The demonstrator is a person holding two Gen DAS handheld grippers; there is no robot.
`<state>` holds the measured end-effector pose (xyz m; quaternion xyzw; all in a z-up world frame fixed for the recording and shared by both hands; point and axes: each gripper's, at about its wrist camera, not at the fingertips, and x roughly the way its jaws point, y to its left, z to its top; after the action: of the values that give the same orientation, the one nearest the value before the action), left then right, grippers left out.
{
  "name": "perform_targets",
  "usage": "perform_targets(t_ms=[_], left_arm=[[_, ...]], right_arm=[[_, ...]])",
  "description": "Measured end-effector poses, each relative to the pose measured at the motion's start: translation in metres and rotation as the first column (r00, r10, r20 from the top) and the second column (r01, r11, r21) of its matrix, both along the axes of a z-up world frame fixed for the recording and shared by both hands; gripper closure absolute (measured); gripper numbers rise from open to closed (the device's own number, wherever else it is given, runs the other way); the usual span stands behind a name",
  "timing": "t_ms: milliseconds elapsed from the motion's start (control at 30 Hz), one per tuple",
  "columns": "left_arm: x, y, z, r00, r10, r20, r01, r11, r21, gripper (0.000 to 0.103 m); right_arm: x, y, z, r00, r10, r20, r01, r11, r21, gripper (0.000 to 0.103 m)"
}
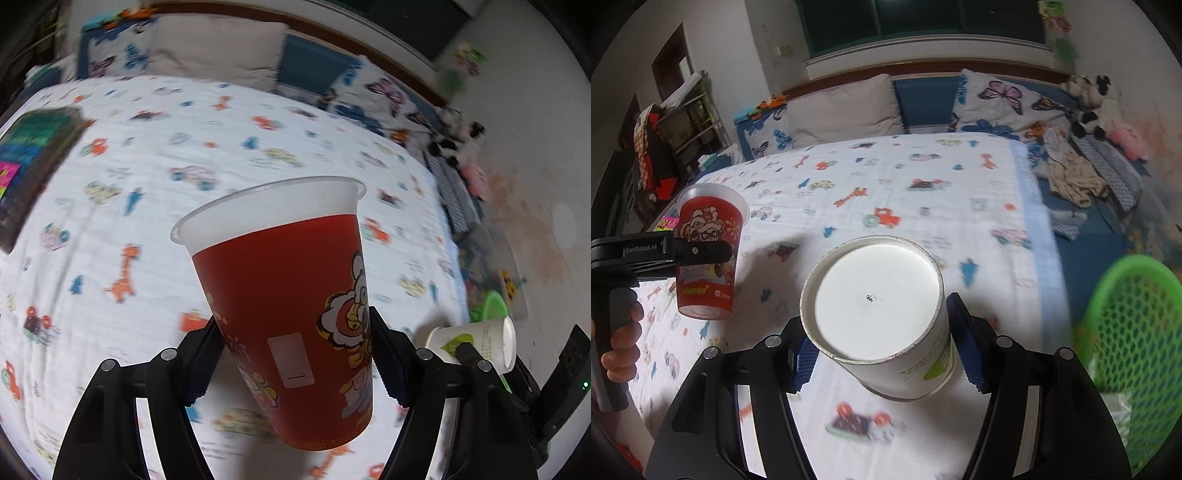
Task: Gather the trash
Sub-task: 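Grasp the white paper cup with right tool while left tool lifts the red can, then carry the paper cup and red can over the green basket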
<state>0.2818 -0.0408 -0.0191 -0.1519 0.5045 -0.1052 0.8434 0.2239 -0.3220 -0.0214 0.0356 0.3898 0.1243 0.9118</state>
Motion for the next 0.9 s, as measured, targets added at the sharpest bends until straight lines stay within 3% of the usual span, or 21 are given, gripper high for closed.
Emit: perform_targets(t_ms=[300,900], left_arm=[[-0.017,-0.075,0.016,0.985,-0.165,0.039,0.165,0.986,0.007,0.032],[-0.037,-0.233,0.024,0.899,-0.435,0.056,0.434,0.900,0.026,0.032]], right_arm=[[-0.040,-0.054,0.007,0.993,-0.116,0.011,0.117,0.993,-0.015,0.039],[-0.090,-0.183,-0.006,0.926,-0.378,-0.026,0.377,0.926,-0.039,0.039]])
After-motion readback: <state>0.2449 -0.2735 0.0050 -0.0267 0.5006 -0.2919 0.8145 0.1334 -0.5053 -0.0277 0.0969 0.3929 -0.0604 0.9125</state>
